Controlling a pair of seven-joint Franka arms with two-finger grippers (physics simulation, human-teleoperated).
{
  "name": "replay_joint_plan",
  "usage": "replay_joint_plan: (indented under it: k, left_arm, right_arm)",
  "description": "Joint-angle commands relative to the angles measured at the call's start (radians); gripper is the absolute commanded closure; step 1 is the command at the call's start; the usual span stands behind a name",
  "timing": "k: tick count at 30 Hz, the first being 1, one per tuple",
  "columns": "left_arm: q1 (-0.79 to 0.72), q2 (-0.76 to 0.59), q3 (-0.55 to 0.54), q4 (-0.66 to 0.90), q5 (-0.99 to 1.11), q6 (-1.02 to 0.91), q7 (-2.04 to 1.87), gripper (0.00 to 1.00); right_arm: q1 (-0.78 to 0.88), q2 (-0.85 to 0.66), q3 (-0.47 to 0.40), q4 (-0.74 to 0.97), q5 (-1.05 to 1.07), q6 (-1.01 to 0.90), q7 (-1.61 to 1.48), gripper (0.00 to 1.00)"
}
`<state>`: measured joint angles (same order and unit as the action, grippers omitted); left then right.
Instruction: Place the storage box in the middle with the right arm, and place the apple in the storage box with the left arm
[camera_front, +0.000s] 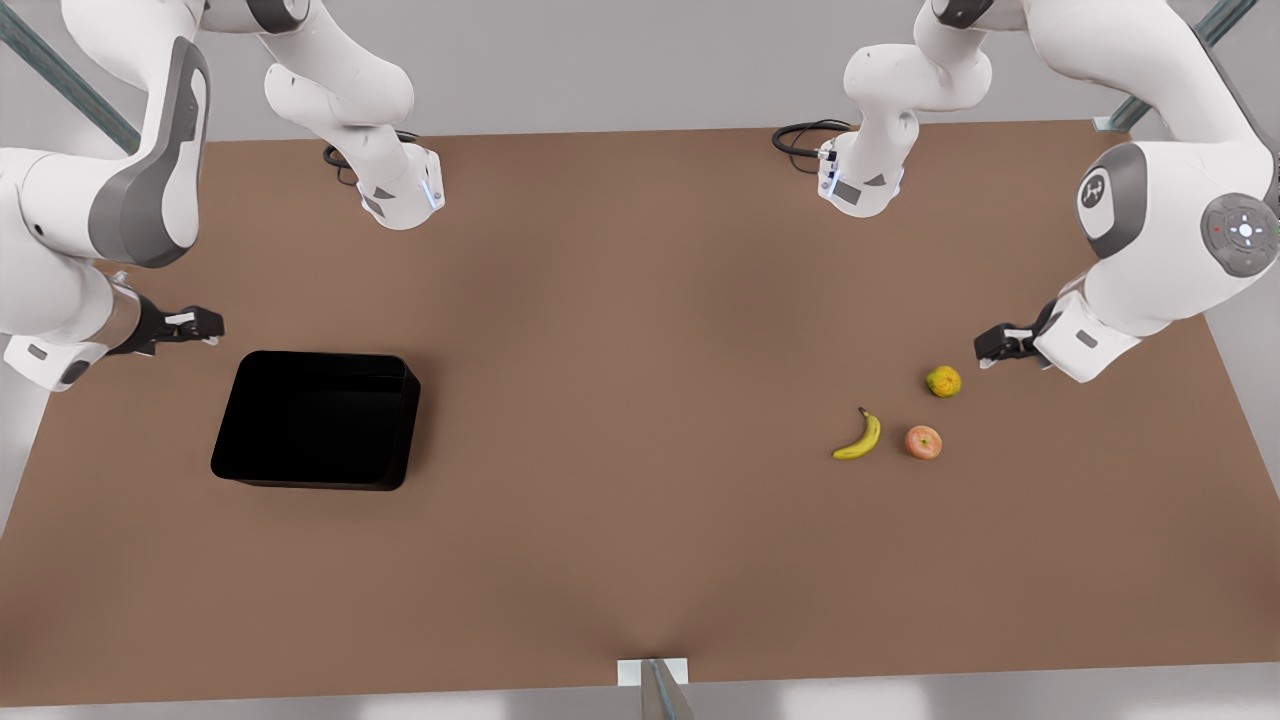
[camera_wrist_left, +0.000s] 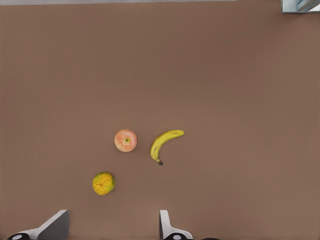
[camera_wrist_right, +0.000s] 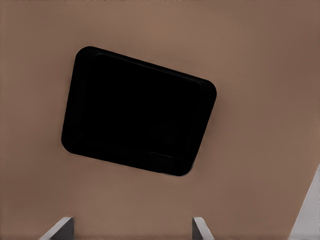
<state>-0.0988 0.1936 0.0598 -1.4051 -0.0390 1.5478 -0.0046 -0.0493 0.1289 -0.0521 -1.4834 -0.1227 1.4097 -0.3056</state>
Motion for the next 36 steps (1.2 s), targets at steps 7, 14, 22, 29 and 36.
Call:
replay_joint_plan:
  k: [7,14,22,29,36]
  left_arm:
    - [0.004,0.222,0.003,0.164,-0.053,-0.018,-0.237,0.0]
    - [0.1,0.447,0.113,0.055,-0.832,0.066,-0.843,0.0]
    - [0.148,0.546,0.175,0.011,-1.09,-0.087,-1.126,0.0]
    - [0.137,0.567,0.198,-0.029,-0.98,-0.089,-1.117,0.0]
    - [0.134,0.612,0.189,-0.043,-0.894,0.012,-1.072,0.0]
  right_arm:
    - [-0.087,0.038,-0.041,-0.313,0.0,0.376,0.005,0.0]
    - [-0.096,0.165,-0.136,-0.542,0.064,0.689,-0.075,0.0]
    - [-0.095,0.285,-0.192,-0.541,0.081,0.726,-0.11,0.0]
    - [-0.087,0.325,-0.193,-0.541,0.081,0.741,-0.11,0.26]
    - [-0.089,0.333,-0.193,-0.537,0.078,0.726,-0.112,0.6]
